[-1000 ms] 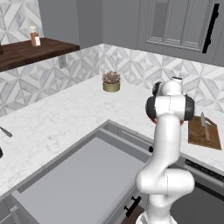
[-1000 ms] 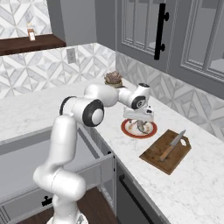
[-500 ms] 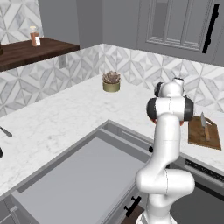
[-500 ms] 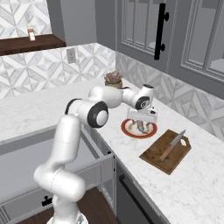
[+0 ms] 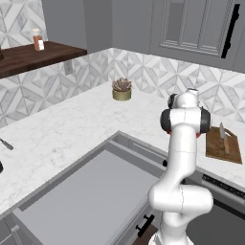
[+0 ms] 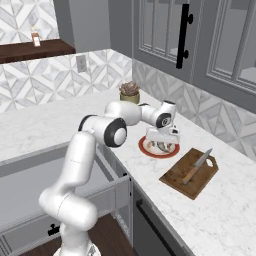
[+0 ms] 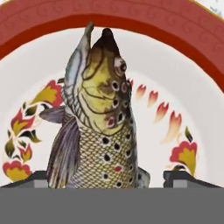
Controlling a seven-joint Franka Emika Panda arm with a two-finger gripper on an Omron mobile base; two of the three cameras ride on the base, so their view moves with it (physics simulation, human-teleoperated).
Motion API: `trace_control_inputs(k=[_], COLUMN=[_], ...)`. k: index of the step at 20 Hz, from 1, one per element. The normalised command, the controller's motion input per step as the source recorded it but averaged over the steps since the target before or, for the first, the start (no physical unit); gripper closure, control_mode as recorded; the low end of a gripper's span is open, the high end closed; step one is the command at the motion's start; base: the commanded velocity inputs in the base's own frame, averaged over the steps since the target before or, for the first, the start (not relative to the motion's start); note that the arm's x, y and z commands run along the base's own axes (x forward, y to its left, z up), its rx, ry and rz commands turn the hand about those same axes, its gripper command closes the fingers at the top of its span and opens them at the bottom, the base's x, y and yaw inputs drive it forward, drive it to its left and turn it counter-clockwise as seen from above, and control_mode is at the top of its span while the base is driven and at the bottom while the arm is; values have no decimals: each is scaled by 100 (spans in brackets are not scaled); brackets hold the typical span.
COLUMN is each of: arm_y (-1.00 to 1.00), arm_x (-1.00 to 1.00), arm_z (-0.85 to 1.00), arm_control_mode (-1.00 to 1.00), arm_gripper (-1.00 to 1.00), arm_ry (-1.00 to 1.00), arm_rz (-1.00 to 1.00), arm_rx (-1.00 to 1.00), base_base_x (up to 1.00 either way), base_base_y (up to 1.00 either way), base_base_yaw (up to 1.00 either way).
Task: Pick up the knife from the drawer and place it on the cutting board. Then place the meat from the plate to the cutting board.
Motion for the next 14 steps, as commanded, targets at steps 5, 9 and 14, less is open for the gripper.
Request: trace_control_inputs(k=[5, 9, 14], arm_y=[0, 2, -4], arm_x=[-1, -20, -61], arm_z=[-8, 5, 70], arm_control_mode=[-100, -100, -100], arm_gripper=[100, 100, 100], arm_ry=[3, 0, -3], arm_rz=[11, 11, 3], arm_rx=[0, 0, 0], base_base_x=[0, 0, 0], base_base_y=[0, 0, 0], base_base_yaw=[0, 0, 0])
